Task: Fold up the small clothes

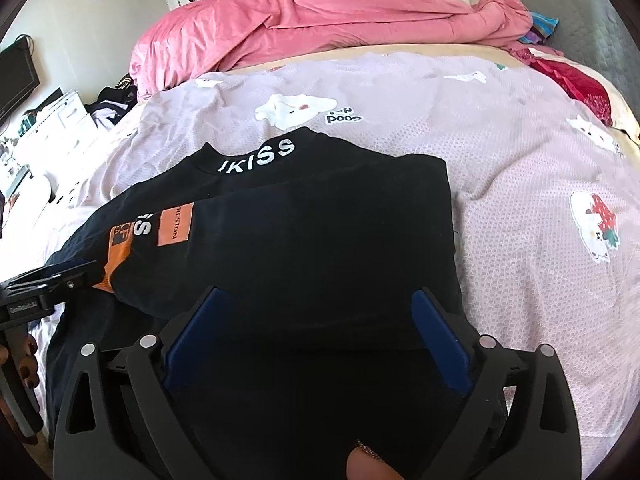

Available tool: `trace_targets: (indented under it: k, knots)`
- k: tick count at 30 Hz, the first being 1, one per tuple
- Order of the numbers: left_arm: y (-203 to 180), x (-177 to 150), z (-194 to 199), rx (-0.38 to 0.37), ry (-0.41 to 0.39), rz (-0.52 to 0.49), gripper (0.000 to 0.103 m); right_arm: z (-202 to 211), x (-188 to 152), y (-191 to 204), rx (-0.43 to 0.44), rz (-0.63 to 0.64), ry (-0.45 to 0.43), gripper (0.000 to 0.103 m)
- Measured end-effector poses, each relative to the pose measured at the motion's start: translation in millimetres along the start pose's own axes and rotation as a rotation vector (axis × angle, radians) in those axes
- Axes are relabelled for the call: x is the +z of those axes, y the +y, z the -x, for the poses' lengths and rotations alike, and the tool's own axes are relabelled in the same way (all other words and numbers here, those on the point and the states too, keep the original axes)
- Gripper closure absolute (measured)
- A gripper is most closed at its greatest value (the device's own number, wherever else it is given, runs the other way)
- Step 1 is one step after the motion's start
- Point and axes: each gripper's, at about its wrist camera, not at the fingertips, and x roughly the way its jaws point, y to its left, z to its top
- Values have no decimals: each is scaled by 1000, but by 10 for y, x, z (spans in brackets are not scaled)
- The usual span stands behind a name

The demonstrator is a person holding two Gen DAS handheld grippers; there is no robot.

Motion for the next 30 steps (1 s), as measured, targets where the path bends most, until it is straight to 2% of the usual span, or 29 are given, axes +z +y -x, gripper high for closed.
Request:
trace_targets:
  k: [2, 6, 23, 30]
  knots:
    - [12, 8, 30, -2, -8, 9, 16, 7, 7, 4, -6, -5, -7, 5]
    - [53, -15, 148, -5, -39, 37, 9, 43, 12, 26, -6, -6, -22, 4]
    - [540, -306, 624, 107, -137, 158, 9, 195, -20, 428, 10, 72, -89, 4]
    - [739, -338, 763, 118, -167, 198, 9, 241, -46, 670, 50, 113, -99, 4]
